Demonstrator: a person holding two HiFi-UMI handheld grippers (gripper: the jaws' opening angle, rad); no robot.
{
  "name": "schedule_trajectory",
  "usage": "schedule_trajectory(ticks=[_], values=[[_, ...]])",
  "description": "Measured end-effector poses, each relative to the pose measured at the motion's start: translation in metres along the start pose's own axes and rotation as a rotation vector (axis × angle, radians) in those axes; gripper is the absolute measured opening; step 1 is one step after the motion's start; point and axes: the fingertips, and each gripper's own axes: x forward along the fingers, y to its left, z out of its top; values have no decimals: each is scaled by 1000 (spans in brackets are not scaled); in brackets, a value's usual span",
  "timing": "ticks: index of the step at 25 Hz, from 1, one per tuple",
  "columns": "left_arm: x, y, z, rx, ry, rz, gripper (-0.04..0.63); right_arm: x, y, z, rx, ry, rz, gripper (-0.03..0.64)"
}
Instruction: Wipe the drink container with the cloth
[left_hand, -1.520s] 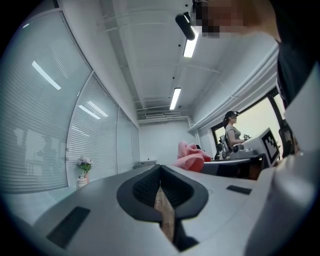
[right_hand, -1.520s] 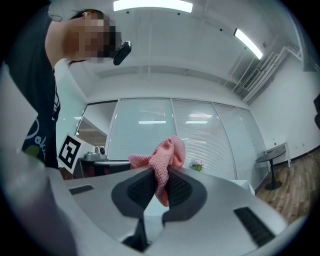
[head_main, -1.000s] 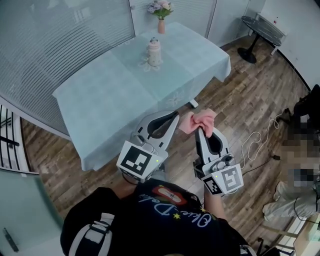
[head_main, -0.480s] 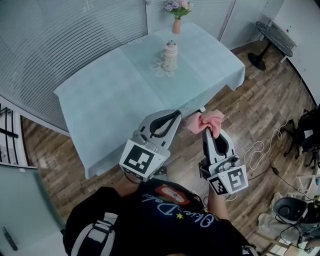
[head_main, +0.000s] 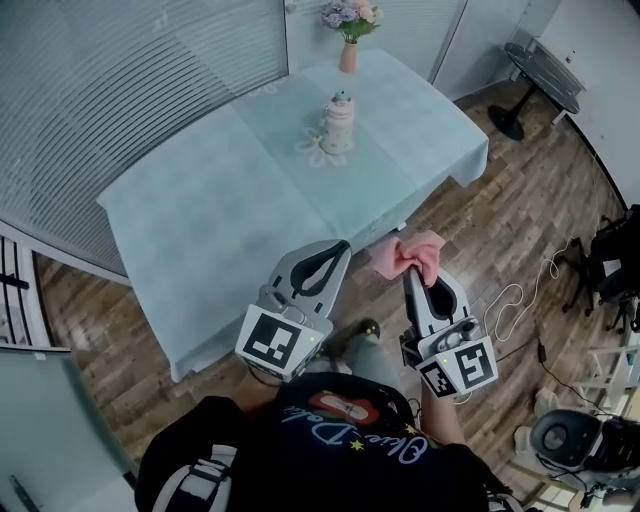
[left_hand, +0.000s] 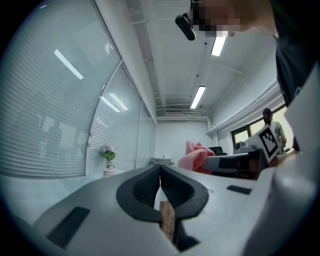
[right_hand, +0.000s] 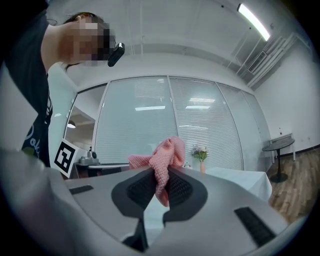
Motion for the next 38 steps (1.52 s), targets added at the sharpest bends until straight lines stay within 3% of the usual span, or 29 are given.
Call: schedule_trajectory(ticks=[8, 14, 28, 38], values=[[13, 44, 6, 20, -10, 127, 5, 47, -23, 3, -29, 11, 81, 26], [44, 73, 4, 55, 43, 193, 5, 84, -61, 4, 14, -6, 109, 26], [175, 104, 2, 121, 73, 236, 5, 154, -170, -13, 57, 19, 193, 26], [206, 123, -12, 149, 138, 362, 5, 196, -202, -34, 99, 39, 310, 26]])
